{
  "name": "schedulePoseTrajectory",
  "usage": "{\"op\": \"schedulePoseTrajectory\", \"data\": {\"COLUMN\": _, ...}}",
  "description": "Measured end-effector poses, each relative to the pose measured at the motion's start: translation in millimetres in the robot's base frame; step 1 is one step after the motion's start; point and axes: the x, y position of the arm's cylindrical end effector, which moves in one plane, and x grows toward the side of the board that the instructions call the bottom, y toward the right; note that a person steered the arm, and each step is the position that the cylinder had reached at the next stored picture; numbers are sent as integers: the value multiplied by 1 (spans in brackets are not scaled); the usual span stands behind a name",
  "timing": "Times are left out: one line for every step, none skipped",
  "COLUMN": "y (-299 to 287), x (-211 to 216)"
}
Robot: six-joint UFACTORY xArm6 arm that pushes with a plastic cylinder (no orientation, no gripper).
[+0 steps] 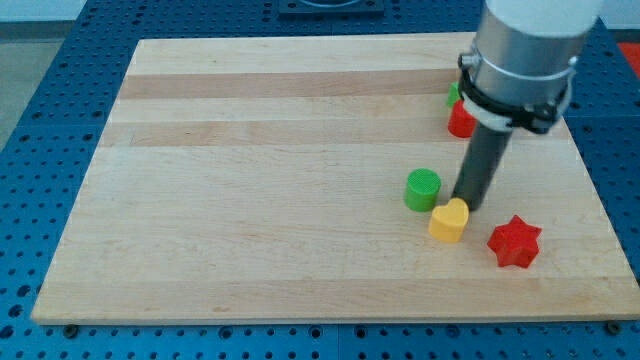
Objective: Place the green circle on top of the red star
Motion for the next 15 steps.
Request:
{"op": "schedulePoseTrajectory", "data": {"y": 0, "x": 25}}
{"op": "schedulePoseTrajectory", "data": {"y": 0, "x": 1}}
{"op": "schedulePoseTrajectory", "data": {"y": 4, "x": -51}}
{"op": "schedulePoseTrajectory", "data": {"y": -5, "x": -81}}
{"op": "schedulePoseTrajectory", "data": {"y": -58, "x": -81}}
{"op": "schedulePoseTrajectory", "data": {"y": -100, "x": -67}}
{"op": "schedulePoseTrajectory", "data": {"y": -88, "x": -52}}
{"op": "schedulePoseTrajectory", "data": {"y": -30, "x": -52}}
{"op": "schedulePoseTrajectory", "data": {"y": 10, "x": -51}}
{"op": "schedulePoseTrajectory", "data": {"y": -29, "x": -53}}
{"op": "schedulePoseTrajectory", "data": {"y": -67, "x": -52}}
{"op": "schedulePoseTrajectory", "data": {"y": -60, "x": -32}}
{"op": "schedulePoseTrajectory", "data": {"y": -9, "x": -25}}
{"op": "schedulePoseTrajectory", "data": {"y": 12, "x": -25}}
{"op": "schedulePoseTrajectory", "data": {"y": 12, "x": -24}}
